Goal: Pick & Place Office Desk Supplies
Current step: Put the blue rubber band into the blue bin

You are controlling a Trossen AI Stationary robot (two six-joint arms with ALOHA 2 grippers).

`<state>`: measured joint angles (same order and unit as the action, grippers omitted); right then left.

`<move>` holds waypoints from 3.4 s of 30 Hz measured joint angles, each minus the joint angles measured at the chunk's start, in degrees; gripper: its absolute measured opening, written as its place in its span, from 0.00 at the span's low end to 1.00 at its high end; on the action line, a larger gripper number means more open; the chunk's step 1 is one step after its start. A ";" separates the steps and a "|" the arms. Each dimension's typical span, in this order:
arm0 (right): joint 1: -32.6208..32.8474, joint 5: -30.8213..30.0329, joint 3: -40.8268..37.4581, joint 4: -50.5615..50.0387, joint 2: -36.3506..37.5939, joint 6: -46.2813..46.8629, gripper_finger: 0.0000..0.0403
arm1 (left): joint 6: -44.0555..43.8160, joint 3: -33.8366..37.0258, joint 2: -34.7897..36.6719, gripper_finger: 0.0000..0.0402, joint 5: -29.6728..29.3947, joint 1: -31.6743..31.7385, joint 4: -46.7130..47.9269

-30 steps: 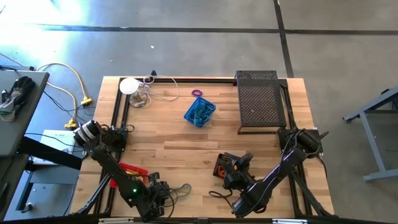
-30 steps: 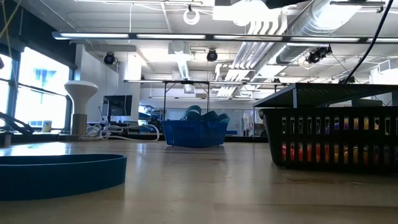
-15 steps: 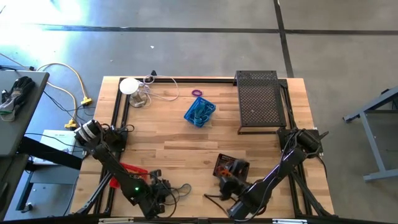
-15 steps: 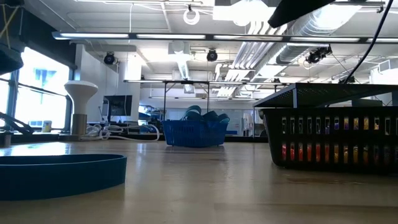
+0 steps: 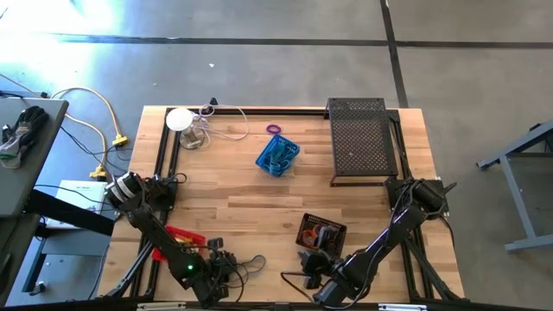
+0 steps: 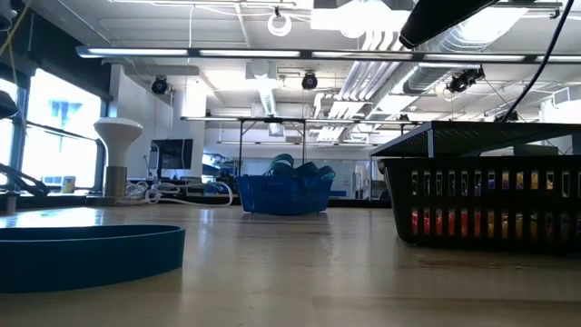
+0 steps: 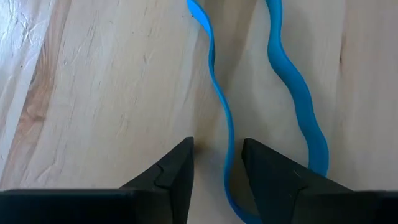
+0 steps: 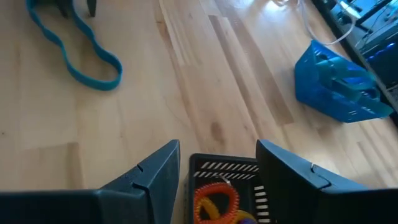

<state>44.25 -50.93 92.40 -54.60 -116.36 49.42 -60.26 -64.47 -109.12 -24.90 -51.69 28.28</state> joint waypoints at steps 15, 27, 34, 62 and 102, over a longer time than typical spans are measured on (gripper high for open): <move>3.23 -0.52 0.00 5.25 0.00 2.05 0.50 | 4.85 0.09 4.00 0.01 -2.46 2.44 0.45; 9.07 -1.65 0.00 17.50 0.00 3.32 0.50 | 26.12 -0.59 26.15 0.00 -14.10 16.36 0.41; 10.42 -4.70 -0.90 24.09 -0.20 3.51 0.50 | 39.87 -0.61 33.89 0.00 -2.99 34.33 -2.36; 10.51 -5.58 -2.51 33.89 -2.32 12.08 0.50 | 50.83 -0.62 17.48 0.00 30.37 75.36 -26.35; 10.71 -8.92 -2.49 32.52 -2.29 4.30 0.50 | 39.76 -0.61 11.67 0.02 15.79 64.97 -4.29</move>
<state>54.96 -59.85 89.91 -22.08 -118.65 53.72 -20.50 -65.08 -97.45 -9.10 13.28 23.99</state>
